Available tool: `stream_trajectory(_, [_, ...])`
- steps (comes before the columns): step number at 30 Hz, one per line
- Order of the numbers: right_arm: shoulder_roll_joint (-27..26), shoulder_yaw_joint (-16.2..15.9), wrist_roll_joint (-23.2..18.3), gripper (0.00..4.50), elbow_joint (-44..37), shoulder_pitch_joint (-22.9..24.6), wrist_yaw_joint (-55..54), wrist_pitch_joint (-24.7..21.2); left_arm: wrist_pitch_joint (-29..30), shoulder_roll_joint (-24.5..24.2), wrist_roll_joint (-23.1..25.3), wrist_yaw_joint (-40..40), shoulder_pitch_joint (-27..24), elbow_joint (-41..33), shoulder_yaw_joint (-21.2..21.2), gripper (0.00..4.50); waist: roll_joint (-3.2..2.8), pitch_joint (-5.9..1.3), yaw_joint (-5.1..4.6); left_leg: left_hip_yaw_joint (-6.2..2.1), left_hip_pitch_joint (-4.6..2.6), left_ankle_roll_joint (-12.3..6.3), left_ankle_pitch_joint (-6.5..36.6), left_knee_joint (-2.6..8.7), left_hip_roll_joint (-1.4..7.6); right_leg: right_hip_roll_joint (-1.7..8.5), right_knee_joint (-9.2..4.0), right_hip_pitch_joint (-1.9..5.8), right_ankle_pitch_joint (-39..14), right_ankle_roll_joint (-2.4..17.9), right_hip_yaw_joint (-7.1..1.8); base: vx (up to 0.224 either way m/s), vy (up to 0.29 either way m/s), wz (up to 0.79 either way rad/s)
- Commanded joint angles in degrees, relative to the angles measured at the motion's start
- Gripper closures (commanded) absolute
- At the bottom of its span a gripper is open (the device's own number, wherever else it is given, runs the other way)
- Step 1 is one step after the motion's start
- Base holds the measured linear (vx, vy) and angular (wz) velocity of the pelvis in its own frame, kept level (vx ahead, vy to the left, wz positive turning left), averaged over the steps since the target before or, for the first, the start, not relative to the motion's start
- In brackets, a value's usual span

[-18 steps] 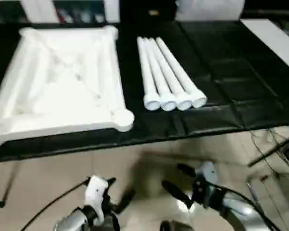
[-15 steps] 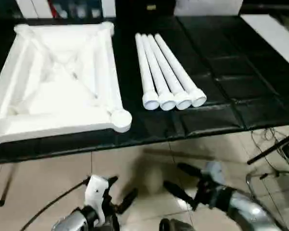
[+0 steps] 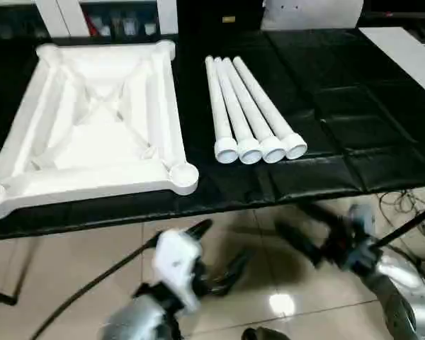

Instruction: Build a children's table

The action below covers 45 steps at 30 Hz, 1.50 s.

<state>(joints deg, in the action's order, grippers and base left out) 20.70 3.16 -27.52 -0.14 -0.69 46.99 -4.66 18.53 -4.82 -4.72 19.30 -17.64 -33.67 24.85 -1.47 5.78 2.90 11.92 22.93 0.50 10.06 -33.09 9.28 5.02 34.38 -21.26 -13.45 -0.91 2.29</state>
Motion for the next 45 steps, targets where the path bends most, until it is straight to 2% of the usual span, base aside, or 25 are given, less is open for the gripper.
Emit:
stream_trajectory(1, [-0.4, 1.4, -0.1, 0.00, -5.6, -1.7, -6.1, -5.1, 3.4, -9.5, -14.1, 3.8, 6.0, 1.0, -19.0, 0.09, 0.09, -3.93, 1.01, -2.55, -1.67, -5.21, 7.7, 3.54, 4.46, 3.94, -3.36, 2.11, 0.3, 14.0, -2.20, 0.000, 0.000, 0.00])
stream_trajectory(3, [-1.7, 1.2, 3.4, 0.00, -6.6, -3.4, -10.3, -4.7, 6.7, -15.5, -22.7, 5.7, 12.8, 4.0, -31.7, 0.09, 0.38, -3.25, 0.92, -2.04, -1.62, -2.17, 13.8, 3.29, 2.47, 3.28, -4.57, 1.21, -14.5, 13.1, -2.15, -0.076, -0.060, -0.01])
stream_trajectory(5, [-2.8, 0.7, 7.8, 0.00, -8.0, -4.6, -16.1, -7.4, 7.6, -14.6, -20.2, 2.3, 15.9, 5.3, -33.4, 0.09, -0.93, -3.49, 1.02, -2.96, -2.40, 2.24, 16.7, 3.57, 3.34, 3.61, -5.18, 1.08, -24.8, 9.8, -2.26, -0.082, -0.069, -0.02])
stream_trajectory(7, [-4.0, 0.5, 10.6, 0.00, -10.1, -5.3, -20.5, -8.9, 6.5, -13.0, -14.5, -1.0, 16.6, 4.5, -32.9, 0.09, -0.77, -3.88, 1.06, -3.10, -2.85, 4.02, 18.1, 4.67, 4.54, 2.72, -4.56, 0.73, -18.8, 8.9, -2.18, 0.000, 0.000, 0.00])
stream_trajectory(10, [-8.6, 1.2, 14.9, 0.00, -12.7, -7.9, -27.9, -3.3, 7.3, -8.6, -9.9, -6.2, 18.2, 4.0, -32.5, 0.09, -0.34, -5.01, 0.98, -2.86, -2.42, 4.39, 17.3, 4.43, 4.12, 2.91, -3.72, 0.91, -12.9, 8.5, -2.57, 0.000, 0.000, 0.00])
stream_trajectory(15, [-10.6, 0.0, 11.9, 0.00, -8.4, -11.9, -33.2, -14.9, 9.0, -12.4, -7.2, -10.6, 25.2, 15.3, -29.4, 0.09, -0.05, -5.33, 0.87, -2.56, -2.30, 3.15, 14.2, 3.90, 3.33, 2.39, -3.72, 0.61, -10.1, 6.7, -2.57, 0.000, 0.000, 0.00])
stream_trajectory(16, [-10.7, -0.6, 12.0, 0.00, -7.3, -12.4, -32.3, -16.0, 8.5, -10.4, -8.2, -10.4, 26.1, 17.9, -30.7, 0.09, 1.13, -5.47, 0.36, -2.36, -2.42, 3.90, 14.9, 3.88, 3.43, 2.12, -3.87, 0.51, -10.2, 6.4, -2.60, 0.000, 0.000, 0.00])
stream_trajectory(19, [-11.0, -1.2, 14.9, 0.00, -3.5, -13.8, -32.0, -16.2, 3.9, -7.6, -5.6, -9.2, 27.4, 25.9, -29.5, 0.09, 0.72, -6.10, 0.17, -2.44, -2.19, 4.55, 12.7, 3.58, 3.56, 2.41, -3.37, 0.95, -5.9, 7.5, -2.57, 0.000, 0.000, 0.00])
stream_trajectory(22, [-10.7, -1.4, 17.6, 0.00, 0.0, -14.5, -33.3, -14.2, 0.8, -7.8, -1.0, -8.6, 28.0, 30.8, -25.7, 0.09, 0.69, -6.60, 0.24, -2.30, -1.91, 2.87, 9.0, 3.07, 3.41, 2.60, -2.93, 1.18, 0.1, 7.5, -2.63, 0.000, 0.000, 0.00])
stream_trajectory(24, [-10.8, -1.5, 16.2, 0.00, -0.4, -14.1, -33.1, -14.5, 2.5, -7.8, -1.9, -10.2, 27.8, 30.0, -26.0, 0.09, 0.57, -7.08, 0.76, -1.84, -1.24, -1.36, 5.9, 2.24, 3.07, 3.90, -2.55, 1.77, 5.6, 9.7, -3.11, 0.000, 0.000, 0.00])
stream_trajectory(26, [-11.3, -1.3, 14.9, 0.00, -2.2, -13.4, -33.9, -15.4, 4.6, -7.9, -3.4, -11.8, 26.7, 27.7, -26.9, 0.09, 1.35, -7.20, 1.49, -2.01, 0.20, -9.30, 4.4, 0.20, 2.95, 7.67, -3.51, 2.72, 9.3, 12.5, -4.69, 0.000, 0.000, 0.00])
stream_trajectory(28, [-11.9, -1.1, 14.9, 0.00, -3.1, -12.9, -35.3, -17.5, 4.8, -7.2, -3.5, -12.7, 25.8, 26.9, -27.9, 0.09, 1.14, -7.17, 2.57, -3.62, 1.48, -11.77, 4.4, -2.62, 3.78, 12.00, -5.03, 3.51, 6.2, 12.9, -6.98, 0.004, 0.056, 0.00])
stream_trajectory(29, [-12.3, -0.7, 14.2, 0.00, -3.0, -12.6, -35.2, -18.6, 4.5, -6.8, -2.9, -13.0, 25.5, 27.0, -28.0, 0.09, 0.92, -6.81, 2.65, -4.58, 1.98, -11.89, 4.1, -2.73, 4.38, 12.10, -5.33, 3.42, 2.3, 13.4, -6.93, -0.002, 0.099, -0.02])
stream_trajectory(30, [-12.3, -0.7, 14.2, 0.00, -3.0, -12.6, -35.2, -18.6, 4.5, -6.8, -2.9, -13.0, 25.5, 27.0, -28.0, 0.09, 0.42, -6.90, 2.74, -4.60, 1.44, -12.03, 3.9, -2.03, 4.59, 11.05, -5.28, 3.14, 0.0, 13.6, -6.17, -0.003, 0.061, -0.02])
stream_trajectory(32, [-13.4, -0.2, 13.6, 0.00, -2.7, -11.7, -34.2, -18.9, 3.0, -5.4, -1.2, -14.1, 25.7, 28.2, -28.0, 0.09, 0.09, -6.68, 1.07, -2.41, -2.34, -15.67, 4.9, 1.71, 3.61, 3.15, -2.93, 0.11, -5.8, 12.0, -1.97, -0.025, 0.152, 0.04])
stream_trajectory(33, [-13.4, -0.2, 13.6, 0.00, -2.7, -11.7, -34.2, -18.9, 3.0, -5.4, -1.2, -14.1, 25.7, 28.2, -28.0, 0.09, -0.34, -6.61, 0.53, -2.44, -2.66, -16.83, 4.8, 2.31, 3.31, 2.06, -2.19, -0.17, -7.3, 10.8, -0.96, -0.054, 0.257, 0.12])
stream_trajectory(34, [-13.5, -0.7, 14.0, 0.00, -2.0, -11.4, -34.2, -18.4, 3.3, -5.6, -0.4, -14.2, 25.9, 27.8, -27.1, 0.09, 0.05, -6.25, -0.23, -1.49, -4.05, -16.84, 7.7, 3.26, 2.92, 0.21, -1.43, -2.13, -10.0, 8.5, 0.96, -0.040, 0.180, 0.07])
stream_trajectory(37, [-13.3, -1.6, 14.1, 0.00, -1.0, -12.0, -34.1, -18.7, 4.1, -6.4, -0.6, -14.2, 26.0, 27.1, -26.5, 0.09, -0.57, -5.81, -1.98, -1.01, -3.55, -9.89, 17.7, 7.53, 1.90, -1.17, 2.55, -1.65, -9.9, 1.0, 4.16, -0.074, 0.163, 0.07])
stream_trajectory(39, [-13.4, -2.0, 14.2, 0.00, -0.9, -12.7, -33.9, -19.2, 3.8, -7.8, 0.9, -13.9, 26.4, 26.4, -25.5, 0.09, -0.11, -5.86, -2.28, -1.23, -2.87, -3.17, 25.3, 9.14, 2.29, -0.35, 2.87, -0.96, -7.7, -0.5, 4.23, -0.077, 0.075, -0.01])
stream_trajectory(40, [-13.5, -1.9, 14.2, 0.00, -0.9, -12.9, -34.0, -19.5, 3.7, -8.1, 1.3, -13.8, 26.5, 26.3, -25.3, 0.09, -0.44, -6.52, -1.13, -5.27, 0.13, -0.65, 29.4, 10.79, -1.29, 0.33, 2.11, 1.86, -5.5, -0.1, 4.86, -0.128, 0.068, 0.18])
stream_trajectory(41, [-13.6, -1.8, 14.2, 0.00, -0.9, -13.1, -34.1, -19.7, 3.6, -8.2, 1.5, -13.8, 26.6, 26.2, -25.2, 0.09, 0.49, -6.58, -2.09, -6.74, 0.74, 3.84, 35.2, 9.98, -1.79, 2.72, 0.25, 1.21, -6.3, 4.1, 4.15, -0.128, 0.036, 0.45])
stream_trajectory(42, [-13.8, -1.9, 14.5, 0.00, -0.4, -13.4, -34.0, -19.3, 4.3, -7.4, 1.2, -14.5, 26.8, 26.1, -26.0, 0.09, 0.50, -6.68, -2.11, -7.69, 1.38, 6.37, 39.1, 9.57, -1.65, 3.70, -0.53, 1.72, -8.8, 5.7, 3.93, -0.185, 0.016, 0.75])
stream_trajectory(43, [-14.1, -1.8, 14.7, 0.00, 0.0, -13.6, -34.2, -18.7, 4.7, -7.3, 1.6, -14.7, 27.0, 26.1, -26.1, 0.09, -0.03, -6.47, -2.31, -9.99, 1.80, 12.47, 47.4, 10.62, -1.07, 3.18, 0.14, 2.26, -12.9, 7.6, 4.22, -0.112, -0.014, 0.56])
stream_trajectory(44, [-14.3, -1.8, 14.7, 0.00, 0.4, -13.7, -34.2, -18.2, 4.8, -7.1, 1.7, -14.7, 27.0, 26.0, -26.4, 0.09, -1.41, -6.19, -2.00, -12.35, 1.73, 18.63, 53.4, 14.37, -0.77, -0.53, 3.48, 3.30, -9.9, 8.6, 5.00, -0.125, -0.063, 0.65])
stream_trajectory(45, [-14.9, -1.5, 14.1, 0.00, 0.7, -13.7, -34.2, -17.8, 4.6, -7.1, 1.6, -14.4, 26.9, 25.8, -26.5, 0.09, -1.42, -6.89, -2.32, -10.77, -1.51, 20.67, 55.4, 12.55, 3.57, -0.84, 3.93, 1.25, -7.7, 6.0, 4.06, -0.120, -0.150, 0.60])
